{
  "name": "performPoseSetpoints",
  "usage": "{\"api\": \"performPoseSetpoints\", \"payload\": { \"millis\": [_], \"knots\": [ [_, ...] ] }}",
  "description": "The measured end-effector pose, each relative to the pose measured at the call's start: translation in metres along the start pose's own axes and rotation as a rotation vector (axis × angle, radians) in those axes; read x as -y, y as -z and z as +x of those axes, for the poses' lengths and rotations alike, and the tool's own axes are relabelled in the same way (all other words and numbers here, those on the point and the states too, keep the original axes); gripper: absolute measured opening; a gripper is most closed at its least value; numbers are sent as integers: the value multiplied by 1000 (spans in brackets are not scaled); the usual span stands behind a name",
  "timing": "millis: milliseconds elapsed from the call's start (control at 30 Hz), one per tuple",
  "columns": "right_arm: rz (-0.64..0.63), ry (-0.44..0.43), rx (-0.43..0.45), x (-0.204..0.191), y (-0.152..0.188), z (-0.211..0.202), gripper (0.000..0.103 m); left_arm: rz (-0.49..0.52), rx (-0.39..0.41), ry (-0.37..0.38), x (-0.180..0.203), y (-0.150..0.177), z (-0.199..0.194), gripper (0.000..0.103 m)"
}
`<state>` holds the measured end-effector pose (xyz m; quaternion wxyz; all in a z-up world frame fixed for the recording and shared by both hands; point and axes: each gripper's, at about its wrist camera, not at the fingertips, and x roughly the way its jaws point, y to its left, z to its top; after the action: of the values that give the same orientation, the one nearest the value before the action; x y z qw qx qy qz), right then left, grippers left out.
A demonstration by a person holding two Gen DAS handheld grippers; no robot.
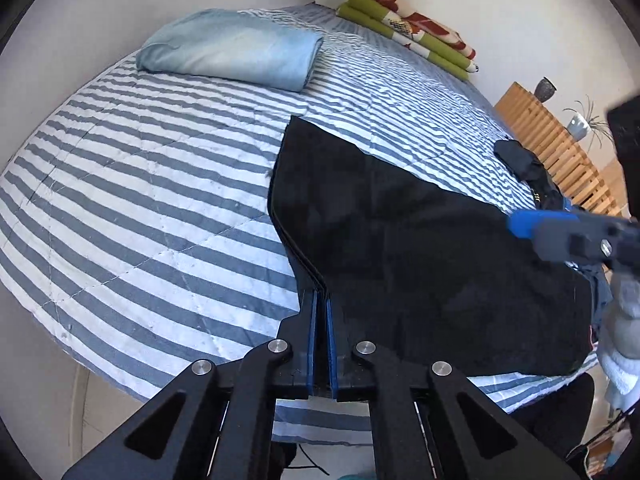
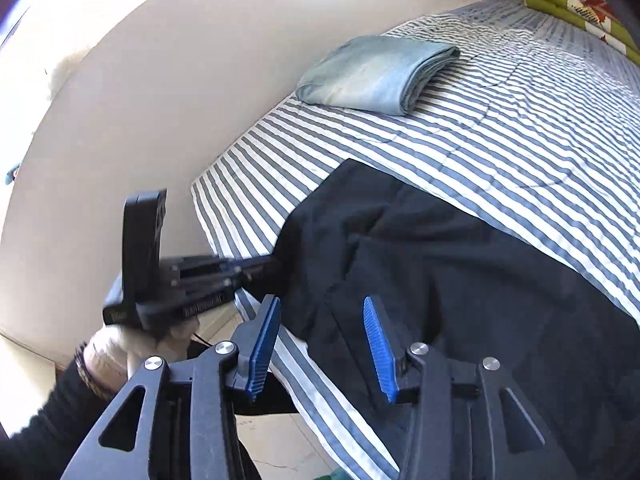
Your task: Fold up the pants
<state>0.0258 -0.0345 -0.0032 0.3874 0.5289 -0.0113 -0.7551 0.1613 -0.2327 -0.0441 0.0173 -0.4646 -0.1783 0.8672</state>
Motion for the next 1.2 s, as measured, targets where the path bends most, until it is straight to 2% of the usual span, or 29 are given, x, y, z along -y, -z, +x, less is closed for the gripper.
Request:
{"api": "performPoseSetpoints", "payload": {
  "millis": [167,300,367,400,433,467,500,533,567,600,667,700,767,800,933,1000,1067,1100,1133,1167,1200],
  "knots": [
    [59,-2,-111,-11,-51,60,41,46,25,39,20,3,-5,4],
    [33,7,-181,-26,-62,95,41,64,37,67,26,3,-7,4],
    [13,44,-208,-32,-62,108,40,61,38,70,26,3,-8,4],
    [14,67,-218,-32,-60,113,36,62,39,71,26,4,-9,4],
    [23,79,-227,-30,-59,117,27,67,38,79,26,5,-10,5],
    [33,87,-237,-26,-58,120,14,73,38,85,26,7,-11,6],
    [49,78,-243,-21,-57,122,9,76,37,88,26,8,-13,8],
    [72,68,-243,-16,-56,122,5,69,42,94,26,9,-17,14],
    [80,72,-237,-13,-55,120,3,55,45,107,24,11,-22,25],
    [81,84,-226,-10,-54,117,3,46,58,119,23,13,-28,31],
    [93,75,-202,-4,-53,108,3,48,85,107,22,20,-41,47],
    [112,53,-185,0,-54,101,3,55,89,98,24,24,-46,50],
    [134,19,-152,3,-54,85,3,56,91,70,25,28,-50,67],
    [137,3,-133,3,-56,76,3,47,99,60,27,30,-51,68],
    [141,-38,-65,-3,-63,43,3,21,104,100,44,31,-41,69],
    [131,-35,-38,-8,-67,29,3,40,129,65,58,26,-30,69],
    [125,-27,-22,-15,-71,21,3,18,170,68,64,17,-24,66],
    [126,-24,-15,-15,-71,18,3,-7,181,102,65,12,-21,58],
    [127,-22,-8,-13,-71,13,3,-19,180,127,65,6,-17,28],
    [129,-21,-2,-12,-70,10,3,-24,171,113,66,1,-12,12],
    [131,-21,4,-11,-67,5,3,-28,168,90,66,-5,-6,8]
  ]
}}
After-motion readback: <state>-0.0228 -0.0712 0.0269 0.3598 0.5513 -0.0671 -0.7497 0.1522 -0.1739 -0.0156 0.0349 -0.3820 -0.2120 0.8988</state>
